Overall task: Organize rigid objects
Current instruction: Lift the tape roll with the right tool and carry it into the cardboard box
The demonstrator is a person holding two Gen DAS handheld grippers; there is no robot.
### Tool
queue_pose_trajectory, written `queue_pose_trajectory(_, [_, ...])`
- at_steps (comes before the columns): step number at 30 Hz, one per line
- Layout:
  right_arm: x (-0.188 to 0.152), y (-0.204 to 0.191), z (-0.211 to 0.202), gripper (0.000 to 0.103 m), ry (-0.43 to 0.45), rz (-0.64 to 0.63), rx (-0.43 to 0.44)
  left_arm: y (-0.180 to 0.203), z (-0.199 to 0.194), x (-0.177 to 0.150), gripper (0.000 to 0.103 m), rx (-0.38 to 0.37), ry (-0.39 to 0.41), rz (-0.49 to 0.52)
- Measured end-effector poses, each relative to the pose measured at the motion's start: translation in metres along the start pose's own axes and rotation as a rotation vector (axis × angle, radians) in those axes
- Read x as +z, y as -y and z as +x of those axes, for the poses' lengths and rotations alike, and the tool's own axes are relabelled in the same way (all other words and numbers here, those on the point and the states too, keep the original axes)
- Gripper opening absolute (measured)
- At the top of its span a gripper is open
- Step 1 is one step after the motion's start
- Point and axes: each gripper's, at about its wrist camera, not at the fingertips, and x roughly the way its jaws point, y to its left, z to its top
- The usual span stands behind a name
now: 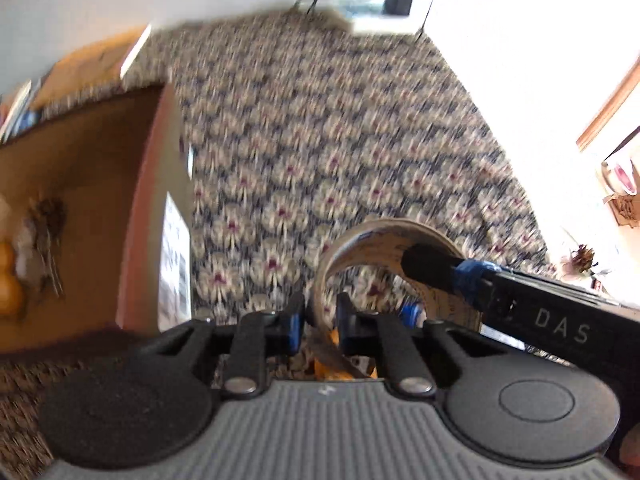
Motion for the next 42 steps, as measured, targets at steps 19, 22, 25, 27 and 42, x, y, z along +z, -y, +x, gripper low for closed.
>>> queue_pose_trajectory(19, [0.037, -0.188, 0.071, 0.003, 0.215, -0.280, 0.007, -0.179, -0.076, 0.076, 0.008, -0.034, 0.262, 0.083])
queue_pose_trajectory(22, [0.029, -0.205, 0.102, 0.003, 0.139, -0.276, -0.032, -0.216, -0.051, 0.078, 0.006, -0.064, 0.186, 0.062])
queue_pose_trajectory(25, [0.024, -0.213, 0.131, 0.003, 0.069, -0.280, -0.088, -0.238, -0.024, 0.074, 0.006, -0.098, 0.117, 0.045])
queue_pose_trajectory(27, [0.023, -0.215, 0.149, 0.003, 0.019, -0.281, -0.127, -0.247, -0.005, 0.073, 0.006, -0.118, 0.068, 0.039])
queue_pose_trajectory(42, [0.016, -0.210, 0.232, 0.001, -0.204, -0.173, -0.224, -0.278, 0.067, 0.079, 0.006, -0.052, -0.098, 0.133])
